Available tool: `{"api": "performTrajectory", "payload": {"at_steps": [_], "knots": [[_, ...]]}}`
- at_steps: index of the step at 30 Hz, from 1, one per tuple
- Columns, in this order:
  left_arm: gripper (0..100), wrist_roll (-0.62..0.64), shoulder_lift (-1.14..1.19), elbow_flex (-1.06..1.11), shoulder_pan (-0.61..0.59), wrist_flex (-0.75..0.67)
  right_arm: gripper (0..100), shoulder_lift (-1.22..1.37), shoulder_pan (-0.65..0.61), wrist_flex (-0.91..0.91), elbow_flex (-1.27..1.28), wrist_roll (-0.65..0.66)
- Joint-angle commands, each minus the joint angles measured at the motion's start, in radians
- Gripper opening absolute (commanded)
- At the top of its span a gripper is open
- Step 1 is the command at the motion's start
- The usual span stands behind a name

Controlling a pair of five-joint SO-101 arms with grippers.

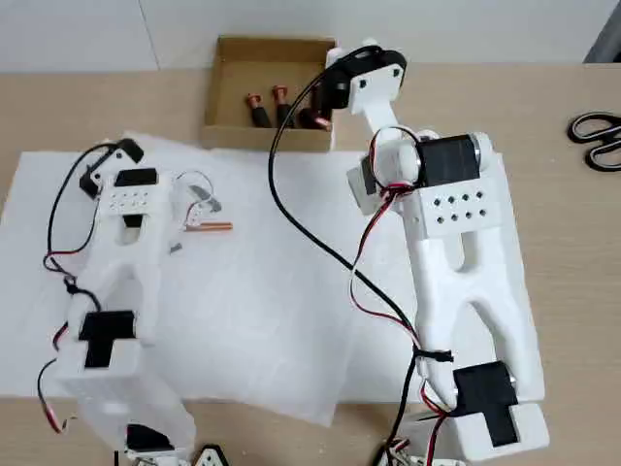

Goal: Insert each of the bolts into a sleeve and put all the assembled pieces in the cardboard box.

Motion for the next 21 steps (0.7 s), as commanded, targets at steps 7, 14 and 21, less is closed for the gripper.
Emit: {"api": "performTrajectory", "payload": {"at_steps": [7,14,21], "knots": [[24,0.052,0.107,-0.143,-0.002,0.009,0.4,-0.056,0.01,0.002,-0.043,-0.014],[1,-0.051,0.117,-0.185,0.014,0.008,0.4,-0.056,0.008,0.002,-0.043,-0.014],[1,-0.054,0.11,-0.189,0.017,0.009,0.4,-0.056,0.008,0.002,-0.043,-0.04]]}}
